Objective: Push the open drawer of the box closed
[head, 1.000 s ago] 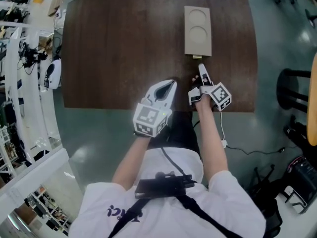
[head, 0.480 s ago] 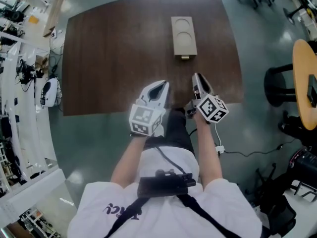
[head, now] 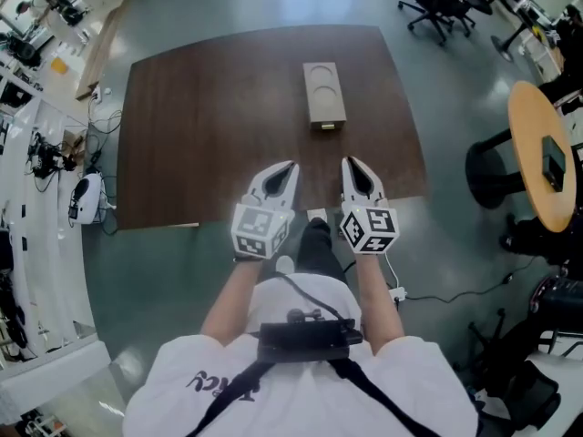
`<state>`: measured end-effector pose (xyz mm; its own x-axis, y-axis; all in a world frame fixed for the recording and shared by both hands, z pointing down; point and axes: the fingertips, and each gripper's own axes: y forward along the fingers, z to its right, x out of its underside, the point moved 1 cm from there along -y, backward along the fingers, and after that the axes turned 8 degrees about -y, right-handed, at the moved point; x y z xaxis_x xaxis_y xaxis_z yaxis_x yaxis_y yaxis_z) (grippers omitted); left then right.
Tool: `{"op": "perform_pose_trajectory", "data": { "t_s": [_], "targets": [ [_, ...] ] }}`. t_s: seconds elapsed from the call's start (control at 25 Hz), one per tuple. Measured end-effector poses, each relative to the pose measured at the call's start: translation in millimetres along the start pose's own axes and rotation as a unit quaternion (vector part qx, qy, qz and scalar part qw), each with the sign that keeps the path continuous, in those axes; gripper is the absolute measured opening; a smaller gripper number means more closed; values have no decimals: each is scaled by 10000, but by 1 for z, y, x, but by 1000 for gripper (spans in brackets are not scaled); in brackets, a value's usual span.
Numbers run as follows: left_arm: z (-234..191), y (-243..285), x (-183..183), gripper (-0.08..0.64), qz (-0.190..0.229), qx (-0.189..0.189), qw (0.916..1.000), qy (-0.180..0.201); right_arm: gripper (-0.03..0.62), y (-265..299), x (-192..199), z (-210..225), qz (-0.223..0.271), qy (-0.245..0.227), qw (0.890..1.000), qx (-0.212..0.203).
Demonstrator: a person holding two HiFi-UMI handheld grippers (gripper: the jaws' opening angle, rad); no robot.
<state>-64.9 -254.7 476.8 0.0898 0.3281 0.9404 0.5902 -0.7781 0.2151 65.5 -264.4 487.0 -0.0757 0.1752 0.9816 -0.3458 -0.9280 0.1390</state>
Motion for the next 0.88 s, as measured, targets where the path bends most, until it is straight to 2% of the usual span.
{"op": "perform_pose_trajectory", "data": {
  "t_s": [0.12,0.28,0.4,0.56,0.88],
  "targets": [
    [7,-14,-9,11,138,33,9999,87,12,-16,-18,-19,159,-406,9990,-7],
    [13,-29,-19,11,315,31,9992,242,6,-29,-36,-44,329,-660,9972,-106],
    [14,-43,-23,11,449,-8,9984,338,6,-37,-40,-61,252,-707,9971,-122],
    [13,-57,-23,11,550,-76,9978,362,6,-46,-39,-76,134,-1028,9946,-18],
    [8,-79,-30,11,814,-219,9954,461,6,-53,-43,-93,316,-1016,9943,-11]
  ]
}}
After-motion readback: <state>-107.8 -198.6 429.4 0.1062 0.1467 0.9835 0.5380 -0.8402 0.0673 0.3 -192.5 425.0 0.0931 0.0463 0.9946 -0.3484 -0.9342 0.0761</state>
